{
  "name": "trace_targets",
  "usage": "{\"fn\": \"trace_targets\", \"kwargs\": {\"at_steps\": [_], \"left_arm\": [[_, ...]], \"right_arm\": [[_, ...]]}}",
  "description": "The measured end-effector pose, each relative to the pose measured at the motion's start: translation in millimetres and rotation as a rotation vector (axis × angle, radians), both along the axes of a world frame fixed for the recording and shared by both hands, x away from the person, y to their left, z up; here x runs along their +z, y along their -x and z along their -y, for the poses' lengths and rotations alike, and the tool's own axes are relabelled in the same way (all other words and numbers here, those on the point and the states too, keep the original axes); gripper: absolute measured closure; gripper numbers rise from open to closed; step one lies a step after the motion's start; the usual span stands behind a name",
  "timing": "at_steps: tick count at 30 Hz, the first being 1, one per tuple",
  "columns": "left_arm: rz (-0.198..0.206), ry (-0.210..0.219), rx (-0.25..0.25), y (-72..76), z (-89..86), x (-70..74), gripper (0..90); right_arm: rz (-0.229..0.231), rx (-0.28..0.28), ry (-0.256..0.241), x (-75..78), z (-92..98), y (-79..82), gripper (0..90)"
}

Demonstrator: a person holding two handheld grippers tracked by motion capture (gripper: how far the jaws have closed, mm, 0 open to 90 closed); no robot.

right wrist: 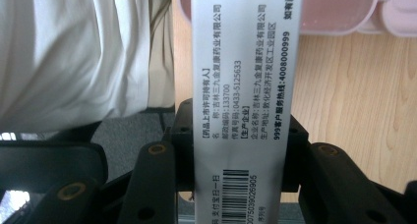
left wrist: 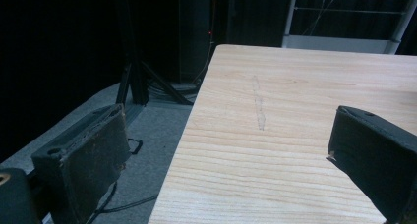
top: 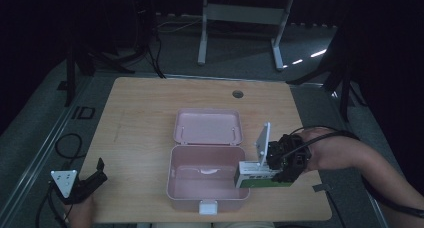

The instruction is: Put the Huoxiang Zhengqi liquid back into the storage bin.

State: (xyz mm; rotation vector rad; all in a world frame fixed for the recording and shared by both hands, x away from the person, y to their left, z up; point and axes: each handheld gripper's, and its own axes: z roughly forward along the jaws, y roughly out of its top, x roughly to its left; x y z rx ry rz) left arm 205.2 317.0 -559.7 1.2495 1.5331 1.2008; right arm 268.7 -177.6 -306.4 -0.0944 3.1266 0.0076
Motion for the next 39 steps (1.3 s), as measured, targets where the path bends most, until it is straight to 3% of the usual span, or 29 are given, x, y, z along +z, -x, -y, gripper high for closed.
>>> {"fn": "trace_targets", "kwargs": {"at_steps": [10,20,26,30,39], "left_arm": [[-0.001,0.004,0.0,0.0,-0.7,0.1,2.3],[0.001,0.006,-0.002,0.3,-1.1,0.2,2.3],[0.0,0.005,-0.001,0.3,-1.0,0.2,2.3],[0.0,0.006,-0.002,0.3,-1.2,0.3,2.3],[-0.001,0.006,-0.003,0.2,-1.3,0.3,2.3]], "right_arm": [[-0.004,0.036,0.025,-3.9,-34.8,-1.6,62.6],[0.001,0.084,0.002,-8.2,-71.6,-0.3,62.6],[0.039,0.077,-0.034,-12.9,-91.2,-1.4,62.6],[0.028,0.101,-0.023,-23.4,-101.3,-1.3,62.6],[-0.008,0.08,-0.022,-52.5,-109.8,-3.2,62.6]]}}
